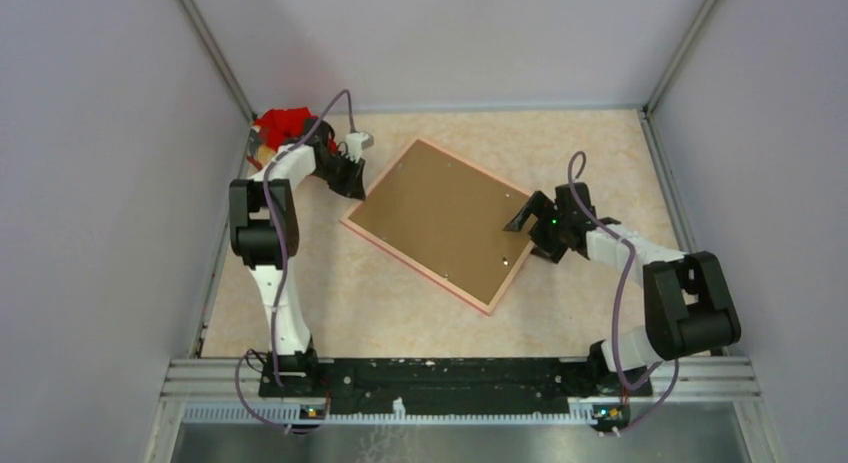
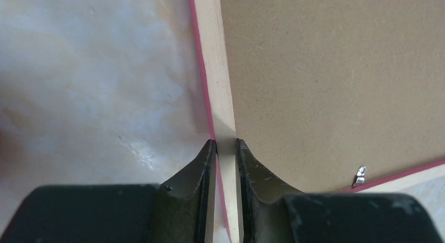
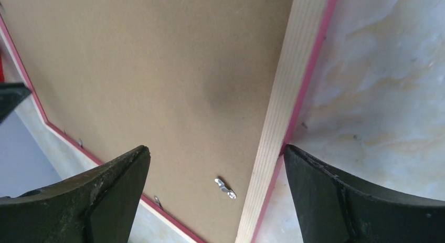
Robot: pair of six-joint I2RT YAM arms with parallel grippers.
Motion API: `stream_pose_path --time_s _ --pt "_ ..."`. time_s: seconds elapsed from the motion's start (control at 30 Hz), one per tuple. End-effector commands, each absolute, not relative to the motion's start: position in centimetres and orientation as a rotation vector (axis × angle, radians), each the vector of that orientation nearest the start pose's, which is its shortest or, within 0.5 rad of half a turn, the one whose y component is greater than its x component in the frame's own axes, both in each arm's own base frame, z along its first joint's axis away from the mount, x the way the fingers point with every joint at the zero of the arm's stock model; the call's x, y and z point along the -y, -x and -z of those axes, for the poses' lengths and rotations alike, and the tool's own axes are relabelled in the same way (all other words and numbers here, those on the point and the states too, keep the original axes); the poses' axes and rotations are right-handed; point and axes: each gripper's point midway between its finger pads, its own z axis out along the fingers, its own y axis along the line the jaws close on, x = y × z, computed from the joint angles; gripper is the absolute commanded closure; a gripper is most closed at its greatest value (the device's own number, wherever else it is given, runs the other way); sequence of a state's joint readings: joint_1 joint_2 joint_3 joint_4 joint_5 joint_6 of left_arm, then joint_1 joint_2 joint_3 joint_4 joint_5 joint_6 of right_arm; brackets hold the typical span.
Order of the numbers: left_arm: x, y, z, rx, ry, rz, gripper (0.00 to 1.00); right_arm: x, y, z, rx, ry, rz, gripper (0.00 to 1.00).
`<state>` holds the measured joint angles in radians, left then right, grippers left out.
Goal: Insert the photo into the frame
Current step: Adjust the photo frame at the center of the board.
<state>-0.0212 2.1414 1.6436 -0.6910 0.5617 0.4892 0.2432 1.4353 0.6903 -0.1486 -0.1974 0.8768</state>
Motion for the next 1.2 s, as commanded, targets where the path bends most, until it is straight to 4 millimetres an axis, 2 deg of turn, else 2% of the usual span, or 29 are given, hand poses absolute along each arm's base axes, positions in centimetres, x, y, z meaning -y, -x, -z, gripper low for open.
stream_pose_path --time_s 0.0,0.07,0.23,0.3,0.33,0.43,0.5,0.53,0.57,0.6,0.67,0.7,0.77,0.8,0.93,1.03,1.17 --pt "8.7 -39.1 -1.4 -2.574 -0.921 0.72 0.78 -13.2 -34.3 -7.4 -2.383 -0.681 -0.694 0.02" --pt "9.2 -37.0 -1.8 -2.564 -0.981 0.797 0.78 -12.3 -34.8 -7.9 -2.366 -0.687 -0.665 0.02" --pt "11.1 -30.1 -2.9 -2.541 -1.163 1.034 0.78 -10.8 -35.9 -8.8 -2.345 -0.687 -0.646 0.01" --pt "11.8 -28.2 -3.9 -2.506 -1.221 1.111 0.78 -10.8 -36.3 -8.8 -2.351 -0.673 -0.649 0.01" --pt "12.1 -28.0 -4.5 -2.488 -1.225 1.128 0.77 -10.8 -36.5 -8.6 -2.366 -0.665 -0.641 0.01" --pt "12.2 -29.6 -7.0 -2.43 -1.163 1.106 0.76 -10.5 -37.1 -8.0 -2.4 -0.66 -0.609 0.01" --pt "11.9 -32.2 -9.4 -2.373 -1.094 1.081 0.71 -10.2 -37.6 -8.1 -2.394 -0.657 -0.601 0.01" --pt "11.4 -33.7 -9.8 -2.384 -1.038 1.044 0.69 -10.0 -37.8 -8.0 -2.395 -0.66 -0.592 0.01" --pt "11.1 -35.3 -10.0 -2.404 -0.978 0.996 0.66 -9.8 -38.0 -8.1 -2.391 -0.665 -0.588 0.01" --pt "9.9 -36.9 -9.9 -2.428 -0.888 0.954 0.62 -9.6 -38.2 -8.2 -2.391 -0.671 -0.585 0.01" --pt "9.3 -38.8 -9.9 -2.437 -0.798 0.947 0.5 -9.2 -38.5 -8.7 -2.383 -0.676 -0.568 0.01" --pt "9.3 -39.6 -9.5 -2.46 -0.73 0.954 0.48 -8.9 -38.6 -9.1 -2.375 -0.673 -0.549 0.01" --pt "10.0 -40.2 -8.7 -2.464 -0.676 1.023 0.46 -8.4 -38.9 -10.5 -2.336 -0.663 -0.523 0.01" --pt "10.2 -40.4 -7.7 -2.49 -0.633 1.05 0.46 -8.2 -39.1 -11.5 -2.308 -0.654 -0.515 0.02" --pt "10.1 -40.7 -4.8 -2.563 -0.591 1.054 0.47 -8.6 -39.5 -15.1 -2.184 -0.586 -0.58 0.08" --pt "10.6 -39.5 -4.2 -2.557 -0.6 1.128 0.48 -10.2 -39.9 -16.7 -2.142 -0.514 -0.68 0.12" --pt "11.3 -38.7 -4.3 -2.528 -0.602 1.208 0.5 -13.3 -40.7 -17.1 -2.159 -0.421 -0.768 0.16"
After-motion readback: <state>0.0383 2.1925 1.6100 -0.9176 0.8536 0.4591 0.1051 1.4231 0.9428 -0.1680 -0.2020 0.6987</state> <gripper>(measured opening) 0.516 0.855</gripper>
